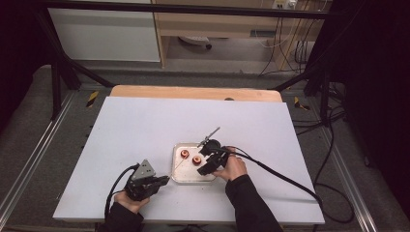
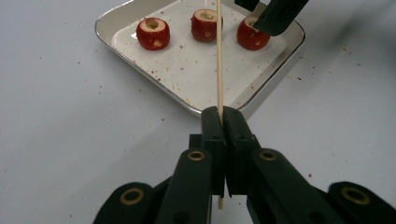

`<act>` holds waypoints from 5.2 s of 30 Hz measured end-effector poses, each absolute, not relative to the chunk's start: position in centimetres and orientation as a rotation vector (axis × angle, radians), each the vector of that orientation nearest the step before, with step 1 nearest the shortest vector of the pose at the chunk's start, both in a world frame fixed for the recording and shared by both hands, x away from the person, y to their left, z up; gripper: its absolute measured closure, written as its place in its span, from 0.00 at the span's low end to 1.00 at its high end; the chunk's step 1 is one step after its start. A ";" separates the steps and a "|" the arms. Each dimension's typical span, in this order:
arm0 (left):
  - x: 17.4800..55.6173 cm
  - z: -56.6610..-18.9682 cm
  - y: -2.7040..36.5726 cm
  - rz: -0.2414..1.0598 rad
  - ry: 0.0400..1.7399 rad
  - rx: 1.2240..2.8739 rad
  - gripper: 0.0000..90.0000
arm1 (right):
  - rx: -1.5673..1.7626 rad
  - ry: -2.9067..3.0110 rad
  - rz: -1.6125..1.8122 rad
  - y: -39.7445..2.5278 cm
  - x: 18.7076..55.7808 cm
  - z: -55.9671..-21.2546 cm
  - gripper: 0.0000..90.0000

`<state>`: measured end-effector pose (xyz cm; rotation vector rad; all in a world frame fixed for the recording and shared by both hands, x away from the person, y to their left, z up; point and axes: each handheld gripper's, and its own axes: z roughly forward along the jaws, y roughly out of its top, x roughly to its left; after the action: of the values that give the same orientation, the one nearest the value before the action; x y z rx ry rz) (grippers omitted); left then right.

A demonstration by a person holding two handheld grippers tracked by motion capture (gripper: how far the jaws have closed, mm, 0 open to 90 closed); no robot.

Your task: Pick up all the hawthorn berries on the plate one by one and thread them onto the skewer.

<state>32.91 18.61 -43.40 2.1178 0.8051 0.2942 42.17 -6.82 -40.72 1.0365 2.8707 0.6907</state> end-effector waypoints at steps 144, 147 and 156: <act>34.3 -40.8 12.3 0.277 0.945 1.788 0.98 | 1.436 1.870 2.052 -10.6 38.8 -39.5 0.69; 34.5 -40.8 12.3 0.284 0.948 1.800 0.98 | 1.429 1.895 2.032 -10.2 38.4 -39.9 0.69; 35.0 -41.0 12.1 0.279 0.947 1.816 0.98 | 1.398 1.967 1.979 -9.5 37.4 -41.2 0.69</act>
<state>35.01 12.14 -41.03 1.8162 0.9472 0.2792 37.44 -9.49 -41.16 1.3982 1.9674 1.9785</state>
